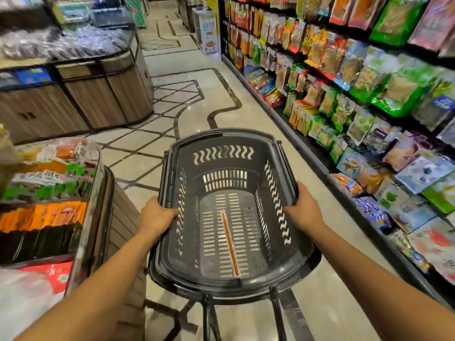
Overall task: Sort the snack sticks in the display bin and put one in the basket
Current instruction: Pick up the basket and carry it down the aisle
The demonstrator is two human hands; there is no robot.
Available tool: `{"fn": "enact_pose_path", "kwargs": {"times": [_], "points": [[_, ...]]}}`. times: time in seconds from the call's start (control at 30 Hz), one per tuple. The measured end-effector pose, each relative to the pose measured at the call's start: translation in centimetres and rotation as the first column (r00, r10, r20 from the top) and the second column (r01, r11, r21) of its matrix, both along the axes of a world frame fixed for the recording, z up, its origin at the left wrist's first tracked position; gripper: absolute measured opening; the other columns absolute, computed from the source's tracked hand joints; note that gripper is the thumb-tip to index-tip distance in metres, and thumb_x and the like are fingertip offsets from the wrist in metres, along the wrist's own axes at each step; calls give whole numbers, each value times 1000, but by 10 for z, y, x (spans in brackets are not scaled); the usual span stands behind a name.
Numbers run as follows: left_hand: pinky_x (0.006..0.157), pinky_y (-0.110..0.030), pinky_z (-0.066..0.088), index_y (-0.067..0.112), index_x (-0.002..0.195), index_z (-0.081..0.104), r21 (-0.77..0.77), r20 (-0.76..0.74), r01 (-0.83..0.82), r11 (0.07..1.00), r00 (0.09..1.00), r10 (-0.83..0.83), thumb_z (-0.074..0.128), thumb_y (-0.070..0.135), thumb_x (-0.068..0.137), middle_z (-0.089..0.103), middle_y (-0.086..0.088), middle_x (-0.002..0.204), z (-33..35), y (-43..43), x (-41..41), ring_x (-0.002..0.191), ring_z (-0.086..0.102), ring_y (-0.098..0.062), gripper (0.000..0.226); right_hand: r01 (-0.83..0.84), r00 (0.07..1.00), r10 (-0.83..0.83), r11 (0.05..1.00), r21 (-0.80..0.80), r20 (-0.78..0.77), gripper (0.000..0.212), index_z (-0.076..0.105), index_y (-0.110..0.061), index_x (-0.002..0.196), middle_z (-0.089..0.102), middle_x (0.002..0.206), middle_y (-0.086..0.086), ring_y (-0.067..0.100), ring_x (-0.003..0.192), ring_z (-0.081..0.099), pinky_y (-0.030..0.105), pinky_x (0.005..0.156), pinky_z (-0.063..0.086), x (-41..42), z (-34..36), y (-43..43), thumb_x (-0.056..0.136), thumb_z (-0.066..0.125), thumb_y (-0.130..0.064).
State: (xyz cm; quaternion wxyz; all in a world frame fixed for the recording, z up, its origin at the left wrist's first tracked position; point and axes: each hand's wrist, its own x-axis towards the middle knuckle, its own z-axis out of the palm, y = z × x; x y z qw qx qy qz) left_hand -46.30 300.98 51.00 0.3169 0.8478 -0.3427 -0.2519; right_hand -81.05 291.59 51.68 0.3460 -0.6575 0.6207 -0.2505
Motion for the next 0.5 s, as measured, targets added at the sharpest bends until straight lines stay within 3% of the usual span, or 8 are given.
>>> {"fn": "enact_pose_path", "kwargs": {"times": [0.07,0.2,0.33,0.43,0.5], "points": [[60,-36,52,12,97,60,2,-13,13,1000,1000,-13,77,20,72,70,-10,84,6,-23,1,74,67,-29,32,-3,1000,3,1000,-3,-12,61,46,-18,135,65,124,13,36,102,63,40,79,50,0,6,-24,82,77,-24],[72,-46,60,13,99,64,4,-31,11,1000,999,-11,78,18,71,73,-8,84,2,-75,14,75,70,-30,32,-25,1000,25,1000,7,-13,78,35,-18,151,59,138,11,37,116,60,41,90,48,9,15,-74,84,75,-16],[76,-45,58,11,101,59,17,-59,9,1000,998,-8,80,17,72,71,-11,88,-4,-144,24,81,68,-31,37,-24,999,25,1000,19,-40,83,30,-16,155,55,143,14,37,121,58,39,96,47,24,17,-141,85,73,-11],[73,-45,60,15,93,59,21,-98,10,1000,995,-8,78,20,64,72,-10,82,-14,-209,38,77,69,-31,34,-17,998,19,999,35,-53,82,28,-15,156,53,146,14,37,125,55,41,100,46,39,19,-199,87,73,-13],[75,-45,60,15,97,62,30,-104,23,999,994,-20,77,26,60,72,-9,87,-16,-256,47,79,69,-31,42,-7,998,10,999,50,-65,84,26,-17,157,51,148,12,36,126,55,43,101,45,46,19,-240,88,73,-16]]}}
